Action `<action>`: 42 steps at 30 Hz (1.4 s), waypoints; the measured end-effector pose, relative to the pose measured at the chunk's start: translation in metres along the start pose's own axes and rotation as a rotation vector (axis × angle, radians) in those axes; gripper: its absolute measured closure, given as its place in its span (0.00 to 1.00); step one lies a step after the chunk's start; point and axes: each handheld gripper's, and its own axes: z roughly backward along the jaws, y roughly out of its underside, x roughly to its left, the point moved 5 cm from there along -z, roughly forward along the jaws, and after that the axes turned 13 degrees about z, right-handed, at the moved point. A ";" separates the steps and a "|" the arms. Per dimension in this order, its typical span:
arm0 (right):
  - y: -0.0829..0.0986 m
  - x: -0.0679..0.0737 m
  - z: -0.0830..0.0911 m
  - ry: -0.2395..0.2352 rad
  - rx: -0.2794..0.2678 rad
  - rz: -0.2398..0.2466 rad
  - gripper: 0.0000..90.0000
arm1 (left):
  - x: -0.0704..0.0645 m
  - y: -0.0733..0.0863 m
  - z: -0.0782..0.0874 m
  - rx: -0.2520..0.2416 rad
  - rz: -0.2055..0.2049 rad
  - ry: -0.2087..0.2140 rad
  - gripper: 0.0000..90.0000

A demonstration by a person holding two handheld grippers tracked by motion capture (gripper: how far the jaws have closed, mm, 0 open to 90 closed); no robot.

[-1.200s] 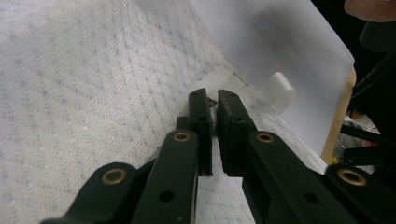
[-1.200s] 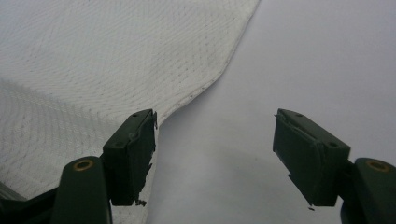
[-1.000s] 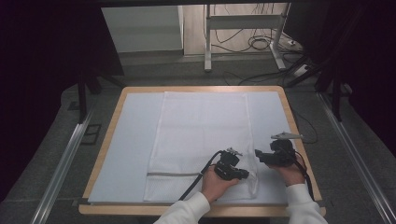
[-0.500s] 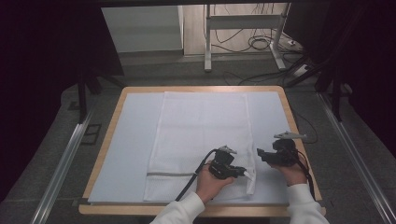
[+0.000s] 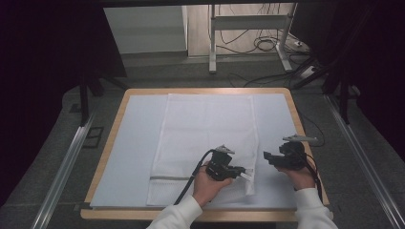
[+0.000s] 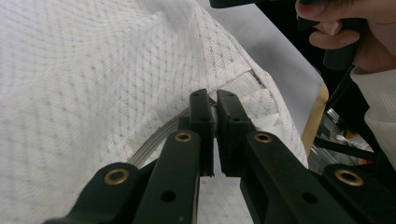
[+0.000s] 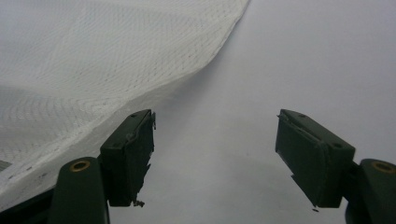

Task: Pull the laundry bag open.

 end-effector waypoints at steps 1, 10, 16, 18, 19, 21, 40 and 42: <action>0.000 0.000 0.000 -0.003 -0.001 -0.003 0.30 | 0.000 0.000 0.002 -0.002 0.000 0.003 0.96; -0.004 0.004 0.005 -0.061 -0.019 -0.042 0.29 | 0.006 -0.002 0.013 -0.029 0.015 0.002 0.96; -0.010 0.011 0.007 -0.103 -0.021 -0.080 0.25 | 0.008 -0.002 0.015 -0.032 0.019 0.002 0.96; -0.011 0.014 0.007 -0.120 -0.019 -0.101 0.24 | 0.008 -0.001 0.014 -0.029 0.018 0.003 0.96; -0.012 0.015 0.007 -0.128 -0.018 -0.111 0.24 | 0.008 -0.001 0.014 -0.029 0.018 0.003 0.96; -0.013 0.018 0.007 -0.147 -0.015 -0.120 0.24 | 0.007 0.000 0.011 -0.025 0.017 0.003 0.96; -0.015 0.050 -0.005 -0.284 0.040 -0.144 0.26 | 0.004 0.004 0.000 0.004 0.011 0.004 0.96; -0.015 0.052 -0.007 -0.282 0.041 -0.141 0.27 | 0.003 0.004 -0.001 0.007 0.013 0.005 0.96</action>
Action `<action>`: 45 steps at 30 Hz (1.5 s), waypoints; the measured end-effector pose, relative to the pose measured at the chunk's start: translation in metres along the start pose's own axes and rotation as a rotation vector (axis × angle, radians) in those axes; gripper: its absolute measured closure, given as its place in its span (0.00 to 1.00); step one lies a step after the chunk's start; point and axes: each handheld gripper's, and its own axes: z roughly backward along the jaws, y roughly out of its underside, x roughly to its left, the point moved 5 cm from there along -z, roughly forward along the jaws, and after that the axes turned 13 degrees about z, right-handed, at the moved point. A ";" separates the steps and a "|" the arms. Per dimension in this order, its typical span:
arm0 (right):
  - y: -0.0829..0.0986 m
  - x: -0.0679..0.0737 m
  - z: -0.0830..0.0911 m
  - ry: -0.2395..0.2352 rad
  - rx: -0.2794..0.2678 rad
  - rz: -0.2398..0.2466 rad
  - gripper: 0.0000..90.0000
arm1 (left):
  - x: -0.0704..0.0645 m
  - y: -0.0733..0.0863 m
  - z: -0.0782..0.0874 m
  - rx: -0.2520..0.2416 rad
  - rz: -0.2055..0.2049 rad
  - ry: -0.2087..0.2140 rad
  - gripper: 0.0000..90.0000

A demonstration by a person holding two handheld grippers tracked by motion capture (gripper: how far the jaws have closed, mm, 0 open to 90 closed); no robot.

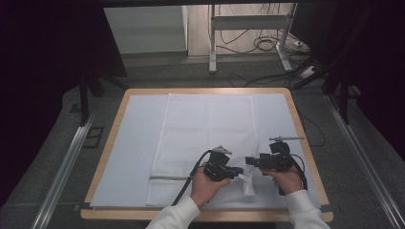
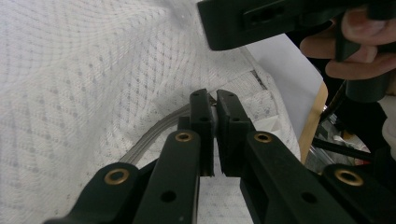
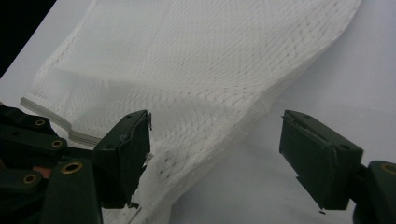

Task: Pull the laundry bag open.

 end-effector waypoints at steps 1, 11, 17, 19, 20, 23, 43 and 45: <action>0.000 0.000 -0.001 -0.002 0.006 0.000 0.28 | 0.000 0.000 0.000 0.000 -0.001 0.000 0.96; 0.006 0.003 -0.015 -0.014 0.041 -0.001 0.33 | -0.001 0.001 -0.004 0.010 -0.004 -0.002 0.96; 0.010 0.004 -0.024 -0.050 0.053 -0.009 0.41 | -0.002 0.001 -0.006 0.020 -0.013 -0.003 0.96; 0.011 0.006 -0.026 -0.059 0.057 -0.002 0.46 | -0.002 0.001 -0.006 0.020 -0.013 -0.004 0.96; 0.011 0.006 -0.027 -0.054 0.055 -0.001 0.50 | -0.002 0.002 -0.006 0.020 -0.013 -0.005 0.96; 0.011 0.006 -0.030 -0.061 0.058 -0.001 0.63 | -0.002 0.002 -0.007 0.021 -0.013 -0.005 0.96; 0.012 0.004 -0.025 -0.107 0.045 0.060 0.98 | 0.001 0.004 -0.013 0.040 0.015 0.007 0.96; 0.012 0.004 -0.025 -0.112 0.043 0.063 0.98 | 0.003 0.004 -0.013 0.043 0.026 0.014 0.96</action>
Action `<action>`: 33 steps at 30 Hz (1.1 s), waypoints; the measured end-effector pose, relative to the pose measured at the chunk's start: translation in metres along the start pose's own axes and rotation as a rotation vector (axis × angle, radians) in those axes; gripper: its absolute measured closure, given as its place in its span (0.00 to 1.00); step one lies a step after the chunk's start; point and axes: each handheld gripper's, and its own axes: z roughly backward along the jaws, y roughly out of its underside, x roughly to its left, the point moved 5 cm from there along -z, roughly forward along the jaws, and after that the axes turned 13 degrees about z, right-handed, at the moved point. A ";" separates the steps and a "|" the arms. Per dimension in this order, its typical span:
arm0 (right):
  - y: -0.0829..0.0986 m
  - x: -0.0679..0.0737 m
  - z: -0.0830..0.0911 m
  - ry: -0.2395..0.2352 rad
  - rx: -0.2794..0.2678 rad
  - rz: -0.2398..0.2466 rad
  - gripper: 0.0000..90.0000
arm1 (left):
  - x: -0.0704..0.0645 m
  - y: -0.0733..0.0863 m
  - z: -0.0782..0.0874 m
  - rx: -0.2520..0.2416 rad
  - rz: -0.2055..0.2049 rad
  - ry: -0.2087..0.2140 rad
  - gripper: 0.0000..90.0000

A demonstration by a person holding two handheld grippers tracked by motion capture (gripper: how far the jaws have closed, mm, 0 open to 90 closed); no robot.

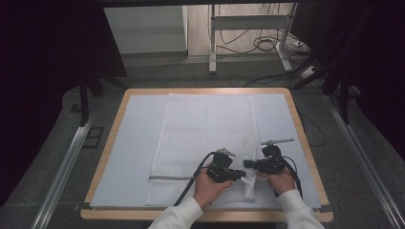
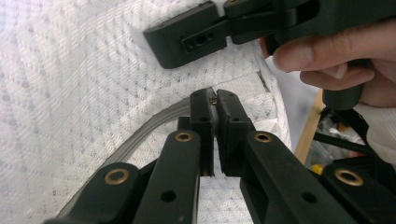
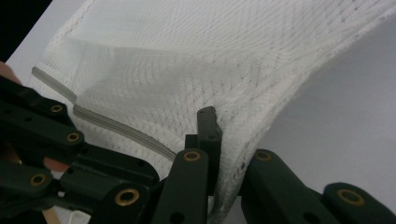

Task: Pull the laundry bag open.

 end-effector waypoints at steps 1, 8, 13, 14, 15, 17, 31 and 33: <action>0.000 0.000 0.000 -0.001 0.000 0.006 0.98 | 0.001 0.000 0.000 0.003 -0.002 -0.001 0.96; 0.001 0.001 0.002 -0.013 0.001 0.024 0.98 | 0.005 0.001 0.000 0.009 0.009 0.001 0.96; 0.003 0.001 0.001 -0.017 0.011 0.048 0.98 | 0.009 0.002 -0.002 0.019 0.014 -0.008 0.96; 0.003 0.001 0.002 -0.018 0.010 0.047 0.98 | 0.009 0.002 -0.003 0.019 0.019 -0.006 0.96; 0.003 0.001 0.002 -0.019 0.010 0.048 0.98 | 0.010 0.002 -0.003 0.020 0.020 -0.005 0.96; 0.004 0.001 0.002 -0.018 0.007 0.046 0.98 | 0.010 0.002 -0.003 0.021 0.023 -0.003 0.96; 0.004 0.000 0.004 -0.029 0.003 0.043 0.99 | 0.022 0.002 -0.001 0.030 0.055 -0.004 0.96; 0.004 -0.001 0.004 -0.031 -0.001 0.049 0.99 | 0.022 0.003 0.000 0.031 0.052 -0.002 0.96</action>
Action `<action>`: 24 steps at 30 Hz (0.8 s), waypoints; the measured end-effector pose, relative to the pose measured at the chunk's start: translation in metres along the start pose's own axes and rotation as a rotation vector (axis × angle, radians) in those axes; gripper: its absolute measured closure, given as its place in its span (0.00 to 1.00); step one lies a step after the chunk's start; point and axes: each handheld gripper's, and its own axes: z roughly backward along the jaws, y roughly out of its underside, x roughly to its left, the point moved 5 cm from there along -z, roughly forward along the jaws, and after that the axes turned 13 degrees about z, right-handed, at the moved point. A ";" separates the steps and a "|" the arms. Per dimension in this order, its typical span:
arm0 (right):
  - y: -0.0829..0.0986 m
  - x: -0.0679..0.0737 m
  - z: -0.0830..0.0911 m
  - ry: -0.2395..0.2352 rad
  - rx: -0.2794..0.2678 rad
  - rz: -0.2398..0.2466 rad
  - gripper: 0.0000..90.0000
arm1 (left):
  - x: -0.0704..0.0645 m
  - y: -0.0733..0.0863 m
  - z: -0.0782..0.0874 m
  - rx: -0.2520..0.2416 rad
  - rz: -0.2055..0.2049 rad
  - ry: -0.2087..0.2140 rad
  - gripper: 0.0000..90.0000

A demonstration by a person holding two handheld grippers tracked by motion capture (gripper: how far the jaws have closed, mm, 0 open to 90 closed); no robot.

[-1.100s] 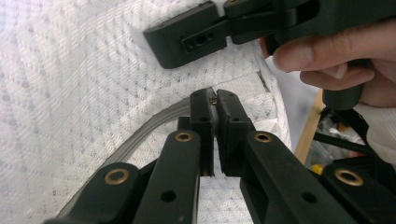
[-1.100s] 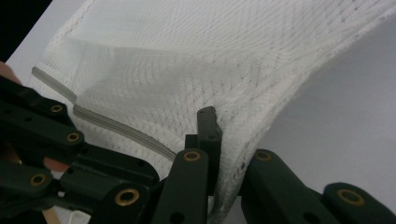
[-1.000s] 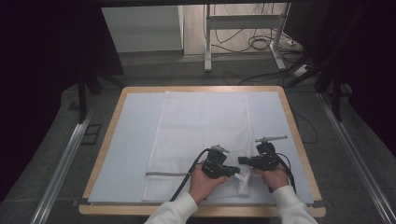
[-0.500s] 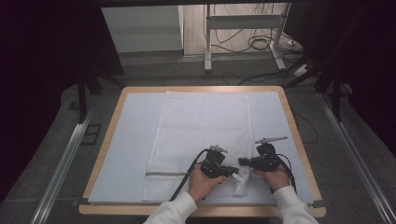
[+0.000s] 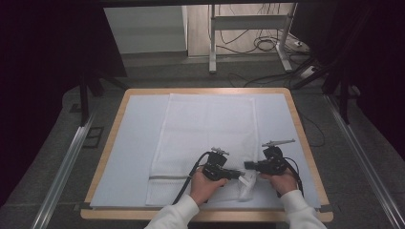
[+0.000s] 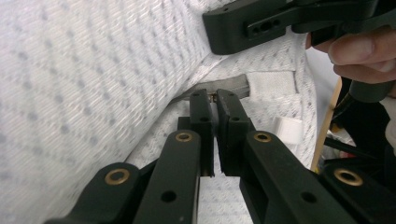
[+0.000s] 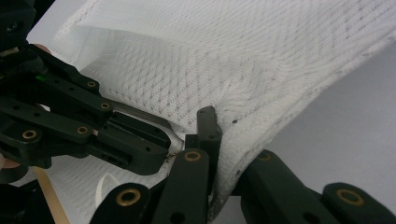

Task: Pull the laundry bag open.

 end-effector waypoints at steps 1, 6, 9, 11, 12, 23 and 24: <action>0.000 0.000 0.000 -0.002 0.000 0.000 0.99 | 0.000 0.000 0.001 0.001 -0.003 0.000 0.96; 0.000 0.000 -0.001 -0.004 -0.001 -0.004 0.99 | 0.001 0.000 0.005 -0.004 0.004 0.006 0.96; -0.001 0.000 -0.001 0.001 -0.006 0.000 0.99 | 0.001 0.000 0.005 -0.004 0.001 -0.005 0.96; -0.001 0.000 -0.001 0.001 -0.008 -0.003 0.99 | 0.002 0.000 0.006 0.001 -0.002 -0.011 0.96; -0.001 0.000 0.000 0.000 -0.007 -0.002 0.99 | 0.002 0.000 0.007 0.001 -0.005 -0.010 0.96; -0.001 -0.002 0.000 0.014 -0.008 -0.024 0.99 | 0.009 0.000 0.012 -0.003 0.006 -0.023 0.96; 0.000 -0.002 0.000 0.011 -0.006 -0.025 0.99 | 0.010 0.001 0.013 -0.003 0.003 -0.027 0.96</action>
